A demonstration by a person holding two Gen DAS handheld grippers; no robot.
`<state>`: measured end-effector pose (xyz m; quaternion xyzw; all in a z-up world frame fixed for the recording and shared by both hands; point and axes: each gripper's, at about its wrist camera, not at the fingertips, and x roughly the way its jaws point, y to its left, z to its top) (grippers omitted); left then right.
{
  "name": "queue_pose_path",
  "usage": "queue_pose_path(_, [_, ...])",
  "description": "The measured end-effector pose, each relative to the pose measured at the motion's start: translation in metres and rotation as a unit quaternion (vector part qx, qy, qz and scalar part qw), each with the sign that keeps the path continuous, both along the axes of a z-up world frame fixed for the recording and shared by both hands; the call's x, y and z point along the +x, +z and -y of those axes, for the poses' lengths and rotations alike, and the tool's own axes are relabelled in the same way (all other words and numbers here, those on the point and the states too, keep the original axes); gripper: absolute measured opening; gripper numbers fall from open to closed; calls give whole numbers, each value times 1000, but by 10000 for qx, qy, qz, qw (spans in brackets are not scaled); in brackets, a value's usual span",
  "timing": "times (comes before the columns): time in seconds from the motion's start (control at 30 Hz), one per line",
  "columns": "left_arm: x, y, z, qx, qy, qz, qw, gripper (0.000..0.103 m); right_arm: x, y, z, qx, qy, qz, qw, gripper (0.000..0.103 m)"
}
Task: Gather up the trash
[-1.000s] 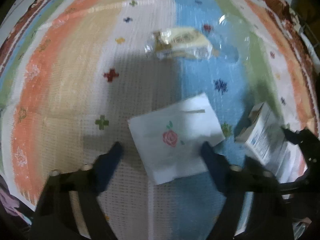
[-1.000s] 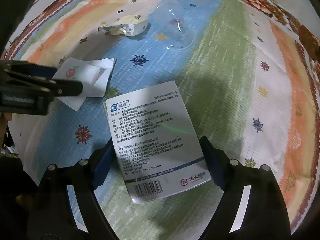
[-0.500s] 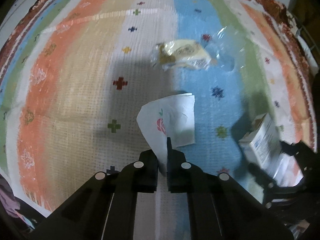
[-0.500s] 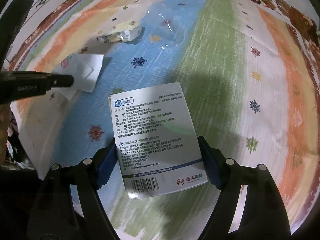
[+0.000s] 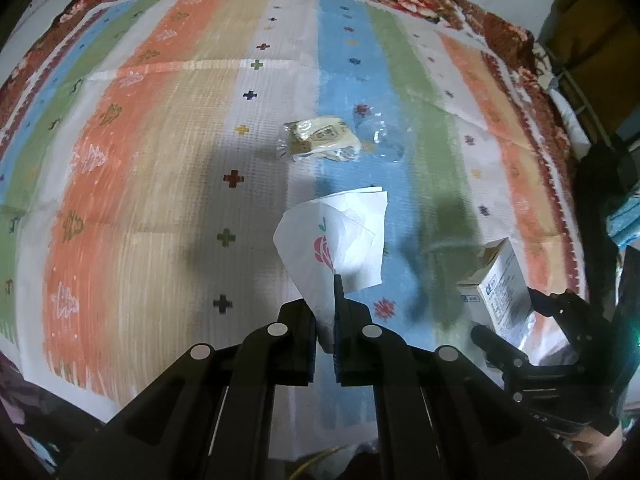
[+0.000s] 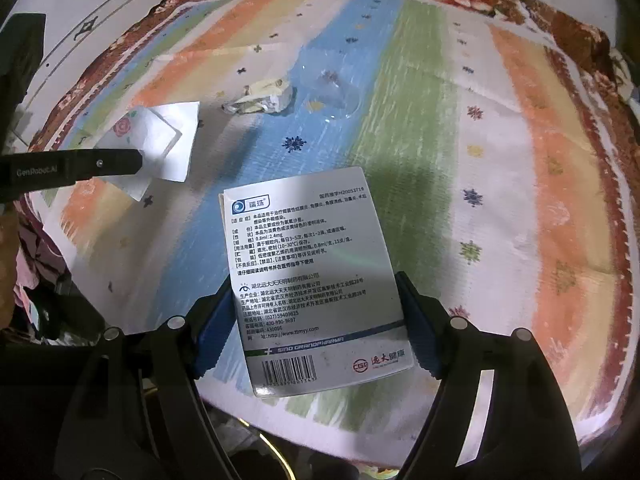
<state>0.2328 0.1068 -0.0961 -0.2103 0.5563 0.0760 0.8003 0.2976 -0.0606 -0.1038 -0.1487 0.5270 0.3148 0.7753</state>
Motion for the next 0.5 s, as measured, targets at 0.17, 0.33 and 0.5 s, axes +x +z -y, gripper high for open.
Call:
queue_pose_path(0.17, [-16, 20, 5, -240, 42, 225, 9994, 5, -17, 18, 14, 114, -73, 41, 9999, 71])
queue_pose_path(0.33, [-27, 29, 22, -199, -96, 314, 9993, 5, -35, 40, 30, 282, -213, 171, 9992, 71])
queue_pose_path(0.5, [-44, 42, 36, -271, -233, 462, 9983, 5, -47, 53, 44, 371, -343, 245, 9984, 71])
